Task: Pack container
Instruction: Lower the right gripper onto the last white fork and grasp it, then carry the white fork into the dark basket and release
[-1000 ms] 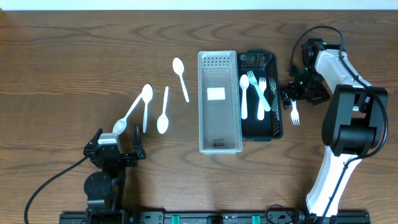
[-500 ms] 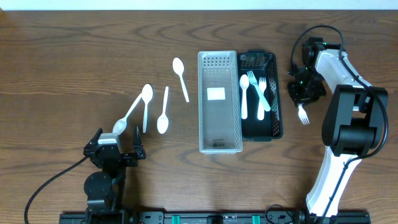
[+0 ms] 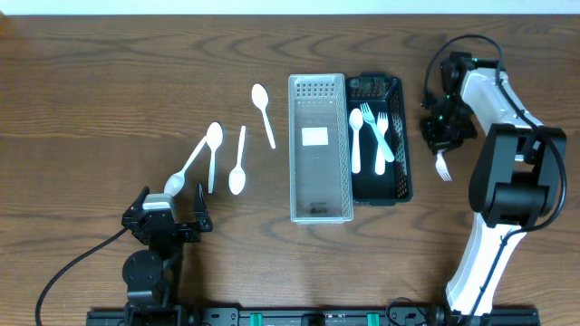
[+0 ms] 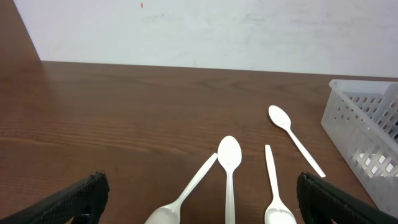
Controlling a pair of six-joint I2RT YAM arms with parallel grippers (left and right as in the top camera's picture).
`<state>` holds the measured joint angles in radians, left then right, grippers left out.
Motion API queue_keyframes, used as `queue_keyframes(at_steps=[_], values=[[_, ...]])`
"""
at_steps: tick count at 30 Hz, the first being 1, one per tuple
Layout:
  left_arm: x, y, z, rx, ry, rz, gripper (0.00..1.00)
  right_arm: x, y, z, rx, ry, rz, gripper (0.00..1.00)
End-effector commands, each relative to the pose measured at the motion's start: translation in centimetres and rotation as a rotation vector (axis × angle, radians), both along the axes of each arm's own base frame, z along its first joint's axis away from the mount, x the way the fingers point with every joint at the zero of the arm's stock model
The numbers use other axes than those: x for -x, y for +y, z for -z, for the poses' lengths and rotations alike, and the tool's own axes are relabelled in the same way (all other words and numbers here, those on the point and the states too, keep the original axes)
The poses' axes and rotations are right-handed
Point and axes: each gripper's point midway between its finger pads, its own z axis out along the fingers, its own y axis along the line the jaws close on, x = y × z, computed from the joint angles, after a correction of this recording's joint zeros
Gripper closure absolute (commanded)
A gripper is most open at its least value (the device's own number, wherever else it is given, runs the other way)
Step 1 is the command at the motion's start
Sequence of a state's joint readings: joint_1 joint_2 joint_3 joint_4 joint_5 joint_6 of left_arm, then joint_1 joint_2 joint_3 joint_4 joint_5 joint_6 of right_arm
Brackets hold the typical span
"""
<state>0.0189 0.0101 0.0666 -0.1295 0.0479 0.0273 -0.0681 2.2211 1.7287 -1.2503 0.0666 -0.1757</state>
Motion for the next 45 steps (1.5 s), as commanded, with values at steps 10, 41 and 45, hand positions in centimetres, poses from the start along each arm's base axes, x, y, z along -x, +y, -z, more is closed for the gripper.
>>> queue_keyframes(at_steps=[10, 41, 45], values=[[0.0, 0.2, 1.5, -0.013, 0.035, -0.008, 0.02, -5.7, 6.8, -16.0, -0.245, -0.274, 0.108, 0.98], [0.0, 0.2, 1.5, -0.013, 0.035, -0.008, 0.02, -5.0, 13.5, -13.0, -0.094, -0.251, 0.053, 0.02], [0.0, 0.2, 1.5, -0.013, 0.035, -0.008, 0.02, -6.1, 7.5, -13.6, 0.083, -0.297, 0.111, 0.01]])
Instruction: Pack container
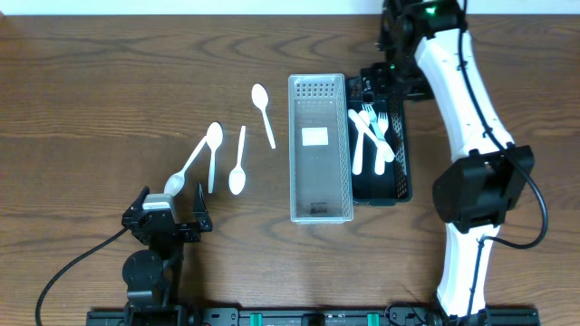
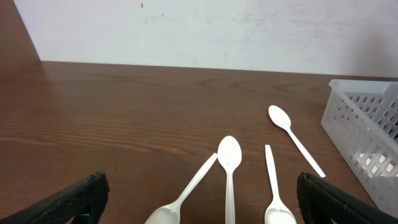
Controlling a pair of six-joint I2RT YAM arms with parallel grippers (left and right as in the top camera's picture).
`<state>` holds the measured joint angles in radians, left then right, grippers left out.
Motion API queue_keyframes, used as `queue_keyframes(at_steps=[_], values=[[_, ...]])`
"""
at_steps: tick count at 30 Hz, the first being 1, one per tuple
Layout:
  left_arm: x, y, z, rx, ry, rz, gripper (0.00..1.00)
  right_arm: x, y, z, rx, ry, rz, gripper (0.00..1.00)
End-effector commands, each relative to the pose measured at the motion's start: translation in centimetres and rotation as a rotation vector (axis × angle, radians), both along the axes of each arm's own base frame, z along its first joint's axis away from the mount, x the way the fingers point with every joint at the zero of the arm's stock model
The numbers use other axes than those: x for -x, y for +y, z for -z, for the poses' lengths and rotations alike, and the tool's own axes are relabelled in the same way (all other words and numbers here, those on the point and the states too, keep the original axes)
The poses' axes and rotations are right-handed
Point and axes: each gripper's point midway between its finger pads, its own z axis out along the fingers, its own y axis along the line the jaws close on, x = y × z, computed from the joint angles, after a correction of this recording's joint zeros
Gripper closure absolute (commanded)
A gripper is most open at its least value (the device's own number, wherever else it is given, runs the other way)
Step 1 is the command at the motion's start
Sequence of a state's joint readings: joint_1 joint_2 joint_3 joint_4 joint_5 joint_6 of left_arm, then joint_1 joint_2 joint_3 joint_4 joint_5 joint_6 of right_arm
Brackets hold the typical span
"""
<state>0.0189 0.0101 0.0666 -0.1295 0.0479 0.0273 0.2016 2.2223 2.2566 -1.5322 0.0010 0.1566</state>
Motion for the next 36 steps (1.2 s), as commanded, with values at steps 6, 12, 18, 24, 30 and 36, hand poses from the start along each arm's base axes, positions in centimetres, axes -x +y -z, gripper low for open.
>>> queue_keyframes(at_steps=[6, 12, 18, 24, 30, 36], values=[[0.0, 0.2, 1.5, -0.013, 0.035, -0.008, 0.02, -0.5, -15.2, -1.1, 0.205, -0.019, 0.222, 0.01], [0.0, 0.2, 1.5, -0.013, 0.035, -0.008, 0.02, 1.7, -23.7, -1.0, 0.194, 0.009, 0.389, 0.01], [0.0, 0.2, 1.5, -0.013, 0.035, -0.008, 0.02, 3.5, -27.3, -0.5, 0.050, 0.009, 0.489, 0.01], [0.0, 0.2, 1.5, -0.013, 0.035, -0.008, 0.02, 4.5, -28.9, 1.4, 0.020, 0.036, 0.537, 0.01], [0.0, 0.2, 1.5, -0.013, 0.035, -0.008, 0.02, 5.4, -28.0, 4.4, 0.008, 0.101, 0.523, 0.01], [0.0, 0.2, 1.5, -0.012, 0.034, -0.005, 0.02, 4.7, -28.1, 4.9, 0.013, 0.077, 0.520, 0.01]])
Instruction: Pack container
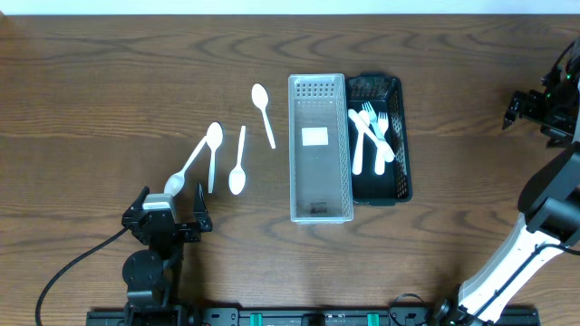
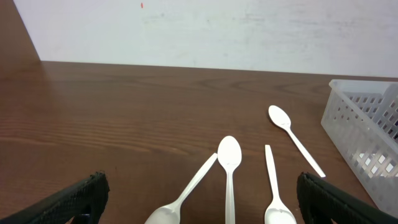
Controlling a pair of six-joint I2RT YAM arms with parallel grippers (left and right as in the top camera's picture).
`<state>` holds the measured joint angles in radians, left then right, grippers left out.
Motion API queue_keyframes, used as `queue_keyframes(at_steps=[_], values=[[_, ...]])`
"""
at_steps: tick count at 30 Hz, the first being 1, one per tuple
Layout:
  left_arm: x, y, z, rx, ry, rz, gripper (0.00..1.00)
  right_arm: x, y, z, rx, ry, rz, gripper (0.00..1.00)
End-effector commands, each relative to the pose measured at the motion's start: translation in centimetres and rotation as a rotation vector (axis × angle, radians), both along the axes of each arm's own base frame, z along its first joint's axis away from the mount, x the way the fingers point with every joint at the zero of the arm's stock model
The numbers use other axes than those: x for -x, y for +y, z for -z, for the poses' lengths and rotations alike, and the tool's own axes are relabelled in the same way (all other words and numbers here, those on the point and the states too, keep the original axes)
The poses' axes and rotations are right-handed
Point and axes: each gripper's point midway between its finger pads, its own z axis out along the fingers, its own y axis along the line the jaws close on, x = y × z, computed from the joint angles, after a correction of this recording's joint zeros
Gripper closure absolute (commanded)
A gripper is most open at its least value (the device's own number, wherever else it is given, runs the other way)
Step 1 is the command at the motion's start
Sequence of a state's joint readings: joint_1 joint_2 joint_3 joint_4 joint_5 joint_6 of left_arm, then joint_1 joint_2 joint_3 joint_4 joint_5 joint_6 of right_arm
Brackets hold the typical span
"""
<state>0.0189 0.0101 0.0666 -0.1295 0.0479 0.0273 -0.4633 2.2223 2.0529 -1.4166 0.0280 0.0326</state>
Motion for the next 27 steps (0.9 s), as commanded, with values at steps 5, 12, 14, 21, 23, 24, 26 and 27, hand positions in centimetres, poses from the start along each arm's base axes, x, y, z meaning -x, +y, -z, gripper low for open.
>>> queue_keyframes(at_steps=[5, 12, 14, 21, 23, 24, 26, 27], values=[[-0.2, -0.8, 0.2, -0.006, -0.015, 0.047, 0.02, -0.5, 0.3, -0.2, -0.002, -0.019, -0.021, 0.01], [0.6, -2.3, -4.8, -0.010, -0.062, 0.137, 0.02, -0.4, 0.2, -0.2, -0.002, -0.019, -0.020, 0.01], [0.6, -1.8, -6.1, -0.043, -0.021, 0.114, 0.02, -0.4, 0.2, -0.2, -0.002, -0.019, -0.020, 0.01], [-2.0, -0.6, -9.0, -0.032, 0.395, 0.059, 0.02, -0.4, 0.2, -0.2, -0.002, -0.019, -0.018, 0.01], [-3.1, -1.3, -9.5, -0.007, 0.530, 0.102, 0.02, -0.4, 0.2, -0.2, -0.002, -0.019, -0.018, 0.01], [-3.6, -1.4, -9.7, -0.002, 0.581, 0.105, 0.02, -0.4, 0.2, -0.2, -0.001, -0.020, -0.019, 0.01], [-4.8, -1.3, -9.7, 0.003, 0.672, 0.107, 0.02, -0.4, 0.2, -0.2, -0.001, -0.020, -0.019, 0.01], [-5.6, -1.5, -9.5, -0.028, 0.703, 0.136, 0.02, -0.4, 0.2, -0.2, -0.001, -0.020, -0.019, 0.01]])
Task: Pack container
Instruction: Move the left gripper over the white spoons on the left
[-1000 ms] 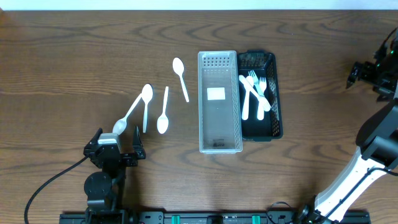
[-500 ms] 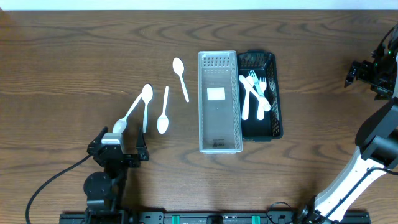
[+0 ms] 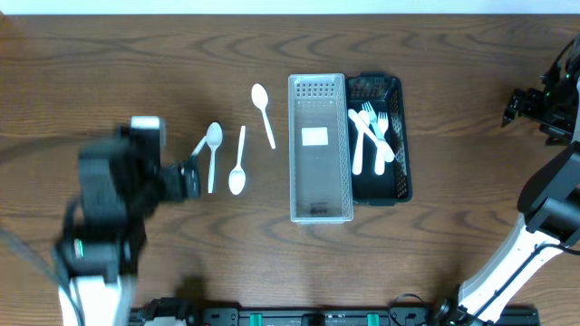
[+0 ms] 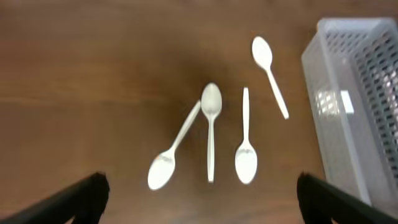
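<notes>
Four white plastic spoons lie on the wooden table: one nearest the clear basket, then one, one and a slanted one. My left gripper hangs above them, open and holding nothing, with both fingers at the frame's lower corners. In the overhead view the left arm is blurred and covers part of the slanted spoon. The black tray holds white forks and a spoon. My right gripper sits at the far right edge.
The clear basket stands mid-table, touching the black tray on its right; only a white label shows inside. Bare wood lies left of the spoons and between the tray and the right arm.
My left arm has risen from its low pose at the table's front edge and now looks down on the spoons from above them. The right arm and all cutlery are unmoved.
My right gripper held a fork right of the black tray, then was over the tray's far end, then stood at the far right edge without the fork. The left arm stayed low and open at the front edge throughout, and has now lifted over the spoons.
</notes>
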Controlling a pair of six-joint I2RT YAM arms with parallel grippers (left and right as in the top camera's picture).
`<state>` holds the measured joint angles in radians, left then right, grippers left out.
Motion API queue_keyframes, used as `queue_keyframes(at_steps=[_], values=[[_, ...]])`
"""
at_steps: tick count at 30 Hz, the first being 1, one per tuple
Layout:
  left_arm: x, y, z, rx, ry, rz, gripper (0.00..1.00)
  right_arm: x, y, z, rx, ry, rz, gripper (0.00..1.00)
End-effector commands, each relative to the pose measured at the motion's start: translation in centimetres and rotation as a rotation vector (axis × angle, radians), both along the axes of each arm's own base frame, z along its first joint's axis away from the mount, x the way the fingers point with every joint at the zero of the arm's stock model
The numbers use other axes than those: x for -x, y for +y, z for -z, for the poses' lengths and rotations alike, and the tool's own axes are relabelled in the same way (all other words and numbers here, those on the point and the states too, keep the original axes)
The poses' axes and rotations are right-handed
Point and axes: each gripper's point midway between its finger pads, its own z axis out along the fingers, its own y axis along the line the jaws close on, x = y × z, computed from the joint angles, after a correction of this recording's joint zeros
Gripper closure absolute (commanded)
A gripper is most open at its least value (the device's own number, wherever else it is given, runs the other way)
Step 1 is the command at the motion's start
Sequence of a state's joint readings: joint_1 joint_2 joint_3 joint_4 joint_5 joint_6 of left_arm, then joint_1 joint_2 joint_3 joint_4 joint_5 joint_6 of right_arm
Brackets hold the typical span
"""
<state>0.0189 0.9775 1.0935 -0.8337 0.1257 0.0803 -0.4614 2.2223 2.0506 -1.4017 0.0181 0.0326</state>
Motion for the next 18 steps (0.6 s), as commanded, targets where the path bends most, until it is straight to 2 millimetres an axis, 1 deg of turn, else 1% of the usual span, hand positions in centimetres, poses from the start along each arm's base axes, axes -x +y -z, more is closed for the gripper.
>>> queue_keyframes(at_steps=[1, 2, 3, 4, 6, 8, 10, 14, 17, 18], values=[[-2.3, -0.5, 0.1, -0.047, 0.085, 0.112, 0.02, 0.0, 0.1, -0.2, 0.002, -0.004, -0.017, 0.01], [-2.8, -0.6, 0.7, -0.086, 0.123, 0.173, 0.02, 0.0, 0.1, -0.2, 0.002, -0.004, -0.017, 0.01], [-3.2, -0.3, 1.4, -0.126, 0.172, 0.201, 0.02, 0.0, 0.1, -0.2, 0.002, -0.004, -0.017, 0.01], [-3.5, 0.4, 2.2, -0.162, 0.223, 0.194, 0.02, 0.0, 0.1, -0.2, 0.002, -0.004, -0.017, 0.01], [-4.4, 2.5, 3.7, -0.250, 0.331, 0.135, 0.02, 0.0, 0.1, -0.2, 0.002, -0.004, -0.017, 0.01], [-5.2, 3.3, 5.1, -0.282, 0.384, 0.118, 0.02, 0.0, 0.1, -0.2, 0.002, -0.004, -0.017, 0.01], [-6.1, 3.7, 6.7, -0.300, 0.424, 0.111, 0.02, 0.0, 0.1, -0.2, 0.002, -0.004, -0.017, 0.01], [-6.6, 3.8, 9.7, -0.304, 0.514, 0.130, 0.02, 0.0, 0.1, -0.2, 0.002, -0.004, -0.017, 0.01], [-7.3, 3.9, 11.7, -0.310, 0.554, 0.154, 0.02, 0.0, 0.1, -0.2, 0.002, -0.004, -0.017, 0.01], [-7.3, 3.9, 12.2, -0.308, 0.574, 0.157, 0.02, 0.0, 0.1, -0.2, 0.002, -0.004, -0.017, 0.01]])
